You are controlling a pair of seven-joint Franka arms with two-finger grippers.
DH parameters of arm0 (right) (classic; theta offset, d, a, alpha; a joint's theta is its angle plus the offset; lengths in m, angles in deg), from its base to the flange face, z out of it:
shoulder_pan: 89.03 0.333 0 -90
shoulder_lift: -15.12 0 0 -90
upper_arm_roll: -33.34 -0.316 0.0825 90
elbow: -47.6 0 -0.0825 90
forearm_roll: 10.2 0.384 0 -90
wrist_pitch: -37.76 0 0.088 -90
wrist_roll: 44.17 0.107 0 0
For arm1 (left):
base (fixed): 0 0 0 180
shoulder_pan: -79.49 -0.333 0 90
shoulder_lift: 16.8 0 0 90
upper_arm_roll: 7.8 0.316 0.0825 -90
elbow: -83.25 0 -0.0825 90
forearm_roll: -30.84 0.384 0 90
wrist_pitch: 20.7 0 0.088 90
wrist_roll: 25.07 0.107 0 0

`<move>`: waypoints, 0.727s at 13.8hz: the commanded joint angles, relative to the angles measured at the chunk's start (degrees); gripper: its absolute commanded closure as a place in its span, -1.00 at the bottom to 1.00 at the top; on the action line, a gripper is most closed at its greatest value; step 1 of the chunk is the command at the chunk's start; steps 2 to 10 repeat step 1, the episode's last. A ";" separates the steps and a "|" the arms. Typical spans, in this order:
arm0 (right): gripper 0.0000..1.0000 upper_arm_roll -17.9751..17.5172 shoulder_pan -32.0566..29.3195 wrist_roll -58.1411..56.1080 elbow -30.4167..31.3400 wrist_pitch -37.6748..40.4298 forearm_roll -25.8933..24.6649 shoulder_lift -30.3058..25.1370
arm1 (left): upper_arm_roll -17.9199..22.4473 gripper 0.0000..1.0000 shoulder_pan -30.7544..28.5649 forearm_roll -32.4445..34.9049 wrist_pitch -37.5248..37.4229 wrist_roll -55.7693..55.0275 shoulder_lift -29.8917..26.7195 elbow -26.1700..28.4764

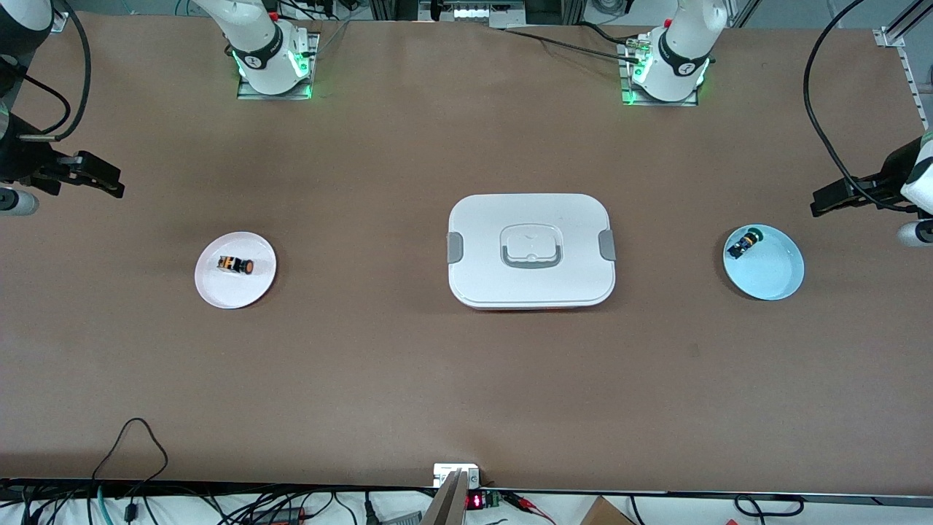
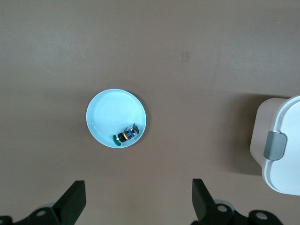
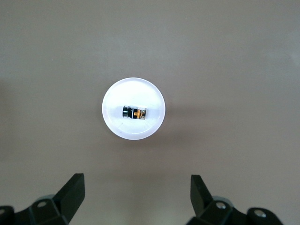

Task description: Transfer orange switch to right arm and place

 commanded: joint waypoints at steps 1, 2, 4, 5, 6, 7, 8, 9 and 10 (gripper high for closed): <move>-1.00 -0.46 -0.39 -0.68 -1.31 0.38 -0.21 0.51 | 0.23 -1.00 0.14 -0.89 0.11 -0.28 -1.01 0.62; -1.00 -0.46 -0.39 -0.68 -1.31 0.38 -0.21 0.51 | 0.23 -1.00 0.14 -0.89 0.11 -0.28 -1.01 0.62; -1.00 -0.46 -0.39 -0.68 -1.31 0.38 -0.21 0.51 | 0.23 -1.00 0.14 -0.89 0.11 -0.28 -1.01 0.62; -1.00 -0.46 -0.39 -0.68 -1.31 0.38 -0.21 0.51 | 0.23 -1.00 0.14 -0.89 0.11 -0.28 -1.01 0.62; -1.00 -0.46 -0.39 -0.68 -1.31 0.38 -0.21 0.51 | 0.23 -1.00 0.14 -0.89 0.11 -0.28 -1.01 0.62; -1.00 -0.46 -0.39 -0.68 -1.31 0.38 -0.21 0.51 | 0.23 -1.00 0.14 -0.89 0.11 -0.28 -1.01 0.62; -1.00 -0.46 -0.39 -0.68 -1.31 0.38 -0.21 0.51 | 0.23 -1.00 0.14 -0.89 0.11 -0.28 -1.01 0.62; -1.00 -0.46 -0.39 -0.68 -1.31 0.38 -0.21 0.51 | 0.23 -1.00 0.14 -0.89 0.11 -0.28 -1.01 0.62; -1.00 -0.46 -0.39 -0.68 -1.31 0.38 -0.21 0.51 | 0.23 -1.00 0.14 -0.89 0.11 -0.28 -1.01 0.62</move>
